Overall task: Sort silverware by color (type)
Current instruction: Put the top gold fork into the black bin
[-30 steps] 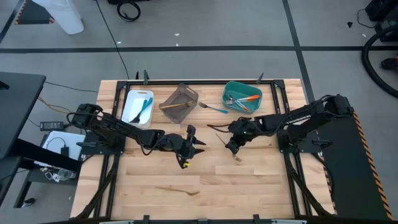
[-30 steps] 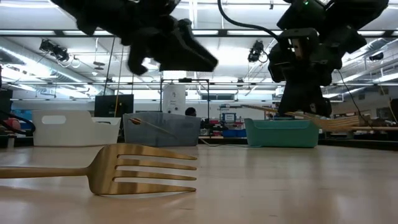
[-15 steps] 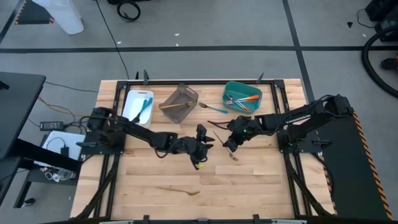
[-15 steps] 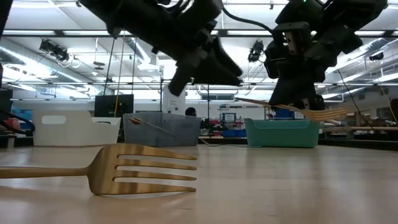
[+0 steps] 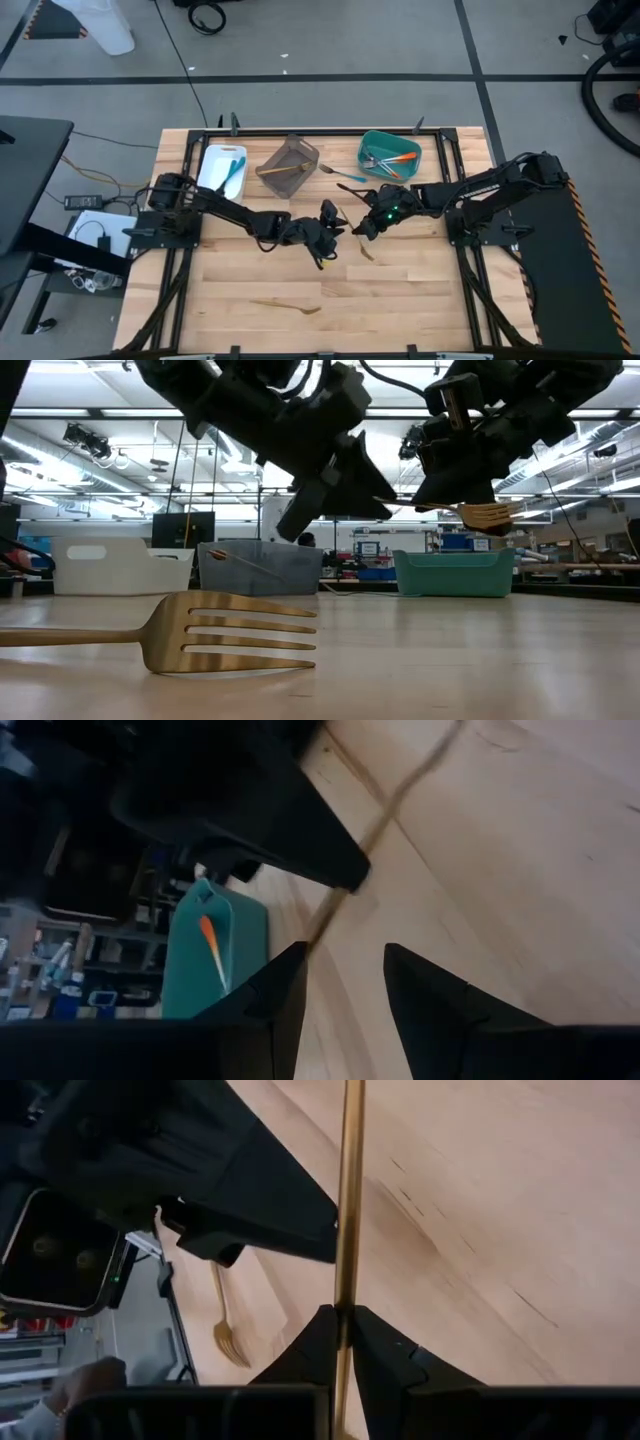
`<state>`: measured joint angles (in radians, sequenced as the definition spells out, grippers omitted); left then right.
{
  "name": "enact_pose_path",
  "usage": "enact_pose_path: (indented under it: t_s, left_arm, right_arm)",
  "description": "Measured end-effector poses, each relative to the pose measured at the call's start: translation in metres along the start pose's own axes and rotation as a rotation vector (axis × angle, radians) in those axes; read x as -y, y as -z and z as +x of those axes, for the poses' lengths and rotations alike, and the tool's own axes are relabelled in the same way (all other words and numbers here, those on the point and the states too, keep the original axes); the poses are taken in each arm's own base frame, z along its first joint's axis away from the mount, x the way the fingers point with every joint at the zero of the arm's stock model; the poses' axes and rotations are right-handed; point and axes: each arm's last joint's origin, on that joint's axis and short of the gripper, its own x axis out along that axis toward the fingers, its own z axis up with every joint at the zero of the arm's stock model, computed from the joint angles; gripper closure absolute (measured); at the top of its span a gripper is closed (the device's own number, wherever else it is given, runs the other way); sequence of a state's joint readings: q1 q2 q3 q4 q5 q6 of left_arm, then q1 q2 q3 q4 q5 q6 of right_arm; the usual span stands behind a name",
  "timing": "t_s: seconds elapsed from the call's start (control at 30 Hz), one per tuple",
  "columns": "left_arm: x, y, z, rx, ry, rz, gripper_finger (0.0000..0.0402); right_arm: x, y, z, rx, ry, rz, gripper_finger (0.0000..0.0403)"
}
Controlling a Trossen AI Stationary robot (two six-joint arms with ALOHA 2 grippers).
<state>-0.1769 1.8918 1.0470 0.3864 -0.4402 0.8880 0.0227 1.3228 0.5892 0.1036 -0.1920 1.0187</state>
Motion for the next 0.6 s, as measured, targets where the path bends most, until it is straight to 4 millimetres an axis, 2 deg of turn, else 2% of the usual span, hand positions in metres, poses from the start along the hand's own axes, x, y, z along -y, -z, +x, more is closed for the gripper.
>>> enact_pose_path:
  t_s: [0.37, 0.6]
  left_arm:
    - [-0.007, 0.0, 0.004, 0.094, -0.009, 0.058, 0.0257]
    - [-0.013, 0.009, 0.01, 0.128, 0.025, 0.081, 0.0257]
  right_arm:
    - [0.001, 0.0, 0.0, 0.003, 0.013, 0.013, 0.0369]
    - [0.001, 0.0, 0.0, 0.002, 0.013, 0.024, 0.0369]
